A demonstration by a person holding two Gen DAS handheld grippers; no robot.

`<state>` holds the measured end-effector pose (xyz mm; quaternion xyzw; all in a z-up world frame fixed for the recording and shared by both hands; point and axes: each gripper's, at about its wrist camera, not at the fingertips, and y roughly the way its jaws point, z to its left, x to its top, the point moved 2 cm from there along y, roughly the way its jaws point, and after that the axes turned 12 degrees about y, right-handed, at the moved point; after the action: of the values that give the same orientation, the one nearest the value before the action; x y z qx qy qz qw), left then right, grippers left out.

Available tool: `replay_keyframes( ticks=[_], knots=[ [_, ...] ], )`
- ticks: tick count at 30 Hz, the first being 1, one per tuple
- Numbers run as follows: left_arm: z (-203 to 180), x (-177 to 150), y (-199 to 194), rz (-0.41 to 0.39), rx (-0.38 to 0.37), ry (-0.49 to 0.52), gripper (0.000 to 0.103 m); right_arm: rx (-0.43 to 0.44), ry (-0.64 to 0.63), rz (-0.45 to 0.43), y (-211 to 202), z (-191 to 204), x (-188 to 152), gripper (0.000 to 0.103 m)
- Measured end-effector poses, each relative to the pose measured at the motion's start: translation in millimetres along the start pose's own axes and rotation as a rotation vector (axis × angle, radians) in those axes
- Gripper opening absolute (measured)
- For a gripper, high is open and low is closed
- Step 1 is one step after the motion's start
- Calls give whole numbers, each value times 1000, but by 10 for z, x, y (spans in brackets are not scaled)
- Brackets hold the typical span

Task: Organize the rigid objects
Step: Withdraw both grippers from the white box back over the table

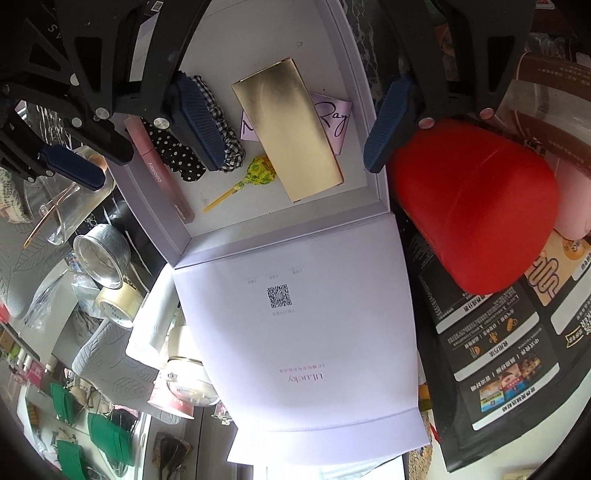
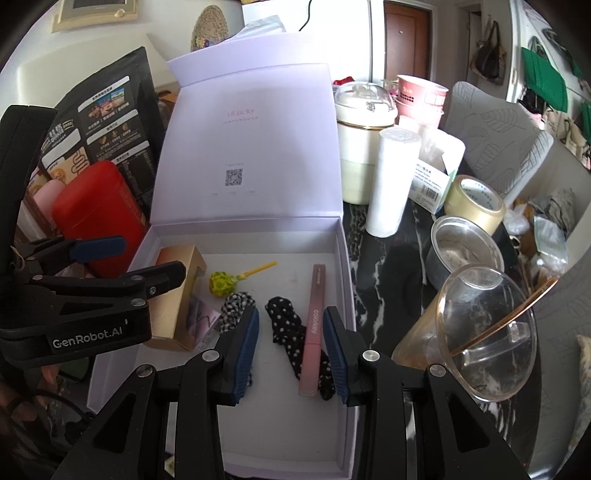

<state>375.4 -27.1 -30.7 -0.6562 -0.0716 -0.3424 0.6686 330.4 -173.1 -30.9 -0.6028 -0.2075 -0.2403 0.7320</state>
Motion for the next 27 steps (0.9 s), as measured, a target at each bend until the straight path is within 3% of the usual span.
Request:
replay_keyframes(
  ticks=[27],
  knots=[
    [-202, -21, -792, -148, -13, 18, 78, 15, -6, -130, -831, 58, -90, 40]
  ],
)
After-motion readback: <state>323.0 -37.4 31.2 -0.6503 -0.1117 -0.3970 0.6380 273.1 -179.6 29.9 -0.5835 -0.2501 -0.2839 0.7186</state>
